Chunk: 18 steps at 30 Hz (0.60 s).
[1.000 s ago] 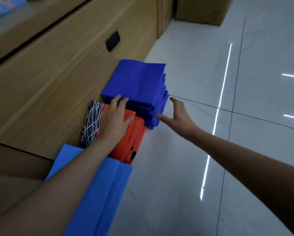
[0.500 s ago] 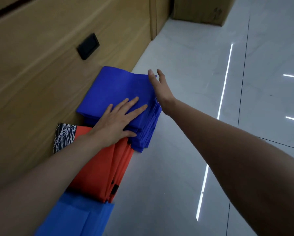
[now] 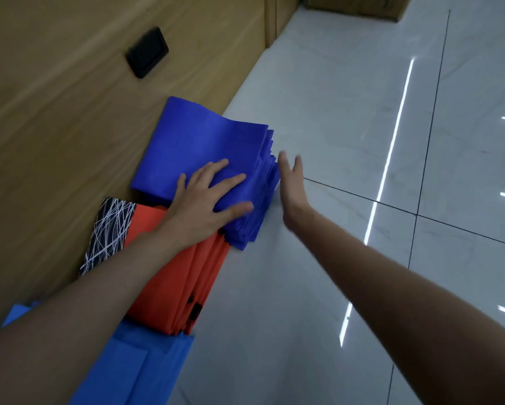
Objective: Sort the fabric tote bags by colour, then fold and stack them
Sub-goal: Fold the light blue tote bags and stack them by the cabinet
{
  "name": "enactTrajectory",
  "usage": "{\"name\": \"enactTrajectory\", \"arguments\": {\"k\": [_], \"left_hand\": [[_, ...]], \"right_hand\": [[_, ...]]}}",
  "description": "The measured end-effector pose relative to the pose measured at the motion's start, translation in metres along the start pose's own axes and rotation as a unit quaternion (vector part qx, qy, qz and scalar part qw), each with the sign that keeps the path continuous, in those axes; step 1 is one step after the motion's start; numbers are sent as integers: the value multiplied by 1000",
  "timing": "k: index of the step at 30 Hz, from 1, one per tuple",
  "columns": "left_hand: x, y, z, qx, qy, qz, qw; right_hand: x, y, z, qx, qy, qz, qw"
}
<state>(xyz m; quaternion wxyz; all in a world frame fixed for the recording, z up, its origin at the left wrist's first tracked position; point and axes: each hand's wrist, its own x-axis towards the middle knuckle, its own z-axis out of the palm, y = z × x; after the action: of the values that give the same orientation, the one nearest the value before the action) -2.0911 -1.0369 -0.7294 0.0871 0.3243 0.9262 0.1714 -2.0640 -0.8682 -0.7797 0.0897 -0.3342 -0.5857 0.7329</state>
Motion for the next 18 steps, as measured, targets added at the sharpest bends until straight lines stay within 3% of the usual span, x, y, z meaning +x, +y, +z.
{"name": "enactTrajectory", "arguments": {"k": [3, 6, 13, 18], "left_hand": [[1, 2, 2, 26, 66, -96, 993], [0, -1, 3, 70, 33, -161, 984], [4, -6, 8, 66, -44, -203, 976], [3, 1, 2, 52, -13, -198, 979]], "right_hand": [[-28, 37, 16, 40, 2, 18, 999], [-38, 33, 41, 71, -4, 8, 997], [-32, 31, 50, -14, -4, -24, 1000], [-37, 24, 25, -136, -23, -28, 990]]}}
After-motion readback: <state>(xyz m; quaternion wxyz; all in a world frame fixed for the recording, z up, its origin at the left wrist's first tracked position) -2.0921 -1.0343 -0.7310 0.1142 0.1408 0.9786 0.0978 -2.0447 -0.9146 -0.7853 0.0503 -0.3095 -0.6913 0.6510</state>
